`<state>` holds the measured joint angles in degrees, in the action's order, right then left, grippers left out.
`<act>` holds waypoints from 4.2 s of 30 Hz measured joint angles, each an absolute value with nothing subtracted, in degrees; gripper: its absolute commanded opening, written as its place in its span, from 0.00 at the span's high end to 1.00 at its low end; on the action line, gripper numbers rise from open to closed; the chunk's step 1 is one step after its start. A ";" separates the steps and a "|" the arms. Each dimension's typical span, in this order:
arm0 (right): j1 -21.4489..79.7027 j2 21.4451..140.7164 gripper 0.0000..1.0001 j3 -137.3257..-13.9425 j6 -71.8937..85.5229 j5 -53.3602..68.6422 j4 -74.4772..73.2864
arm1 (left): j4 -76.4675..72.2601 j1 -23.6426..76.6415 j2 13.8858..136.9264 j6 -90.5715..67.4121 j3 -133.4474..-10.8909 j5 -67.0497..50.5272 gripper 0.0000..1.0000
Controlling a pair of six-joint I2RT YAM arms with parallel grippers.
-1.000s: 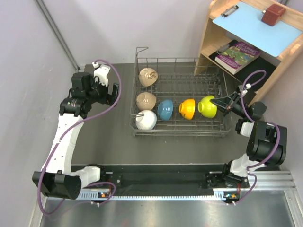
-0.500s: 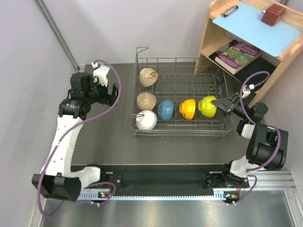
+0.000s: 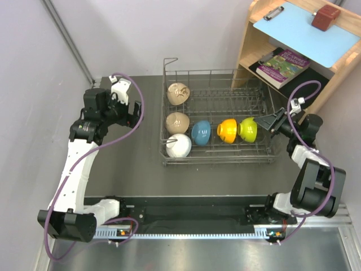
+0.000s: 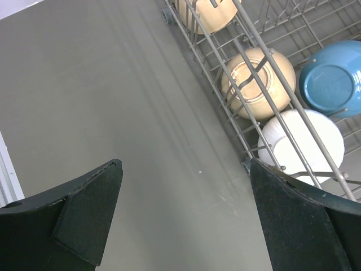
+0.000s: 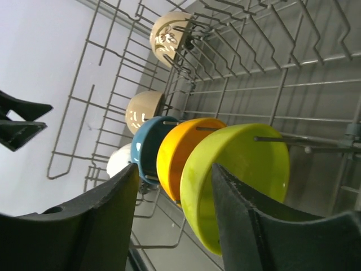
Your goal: Load the bowls into the dish rack
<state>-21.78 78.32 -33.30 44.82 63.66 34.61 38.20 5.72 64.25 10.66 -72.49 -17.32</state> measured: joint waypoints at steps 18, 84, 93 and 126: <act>-22.57 70.17 0.35 -43.92 34.96 59.70 17.58 | 36.99 8.60 71.53 9.89 -74.87 -17.17 0.01; -21.54 50.19 0.32 -49.93 21.47 59.40 4.58 | 26.48 10.87 78.11 16.51 -70.98 13.69 0.03; -21.58 50.19 0.32 -49.93 21.02 59.40 4.56 | 27.86 9.50 73.87 16.67 -67.42 14.98 0.05; -21.91 49.63 0.20 -50.17 21.67 59.16 4.62 | 48.10 8.97 59.29 14.81 -64.36 9.15 0.01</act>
